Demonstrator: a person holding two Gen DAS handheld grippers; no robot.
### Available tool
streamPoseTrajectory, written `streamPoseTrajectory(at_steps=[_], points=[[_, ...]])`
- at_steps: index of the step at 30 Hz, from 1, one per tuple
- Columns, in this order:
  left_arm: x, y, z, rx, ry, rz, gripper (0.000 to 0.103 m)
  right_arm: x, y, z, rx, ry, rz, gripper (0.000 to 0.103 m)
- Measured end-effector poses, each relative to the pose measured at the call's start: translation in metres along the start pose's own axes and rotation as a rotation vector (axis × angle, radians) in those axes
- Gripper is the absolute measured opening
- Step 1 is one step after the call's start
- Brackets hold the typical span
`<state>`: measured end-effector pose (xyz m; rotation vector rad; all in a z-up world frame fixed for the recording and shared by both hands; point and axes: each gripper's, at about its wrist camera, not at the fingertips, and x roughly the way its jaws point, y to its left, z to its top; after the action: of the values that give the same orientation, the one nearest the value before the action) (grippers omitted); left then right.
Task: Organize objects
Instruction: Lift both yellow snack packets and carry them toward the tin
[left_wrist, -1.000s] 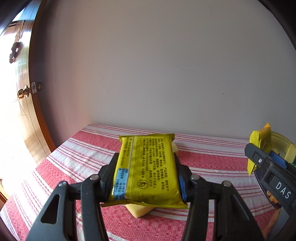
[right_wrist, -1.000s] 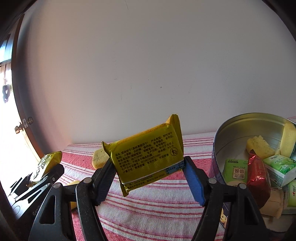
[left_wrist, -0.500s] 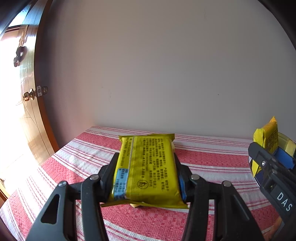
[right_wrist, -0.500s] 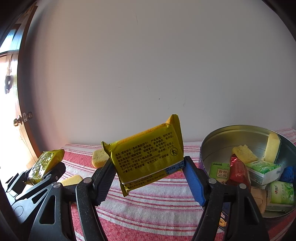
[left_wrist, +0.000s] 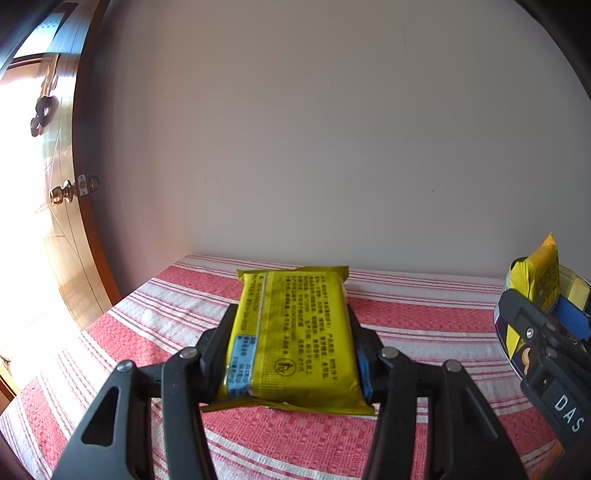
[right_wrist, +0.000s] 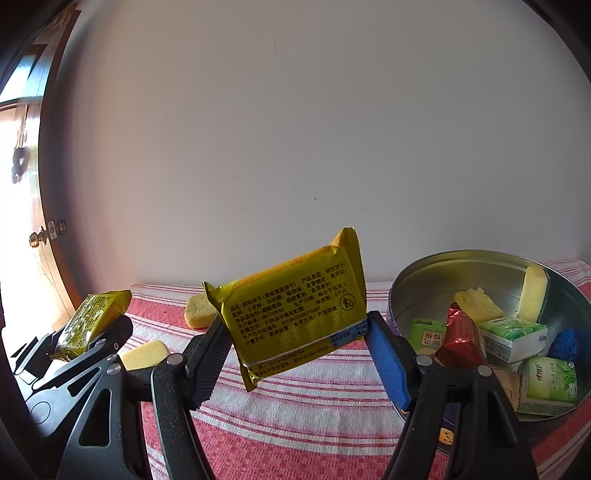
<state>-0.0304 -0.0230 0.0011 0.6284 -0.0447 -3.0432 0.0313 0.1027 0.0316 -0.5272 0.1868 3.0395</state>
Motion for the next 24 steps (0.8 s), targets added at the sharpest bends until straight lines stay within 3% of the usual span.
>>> streamPoseTrajectory(at_steps=[24], points=[[-0.006,-0.01,-0.003,-0.006,-0.001,0.016,0.052,-0.032,0.029,-0.007,-0.011,-0.001,0.003,0.074]])
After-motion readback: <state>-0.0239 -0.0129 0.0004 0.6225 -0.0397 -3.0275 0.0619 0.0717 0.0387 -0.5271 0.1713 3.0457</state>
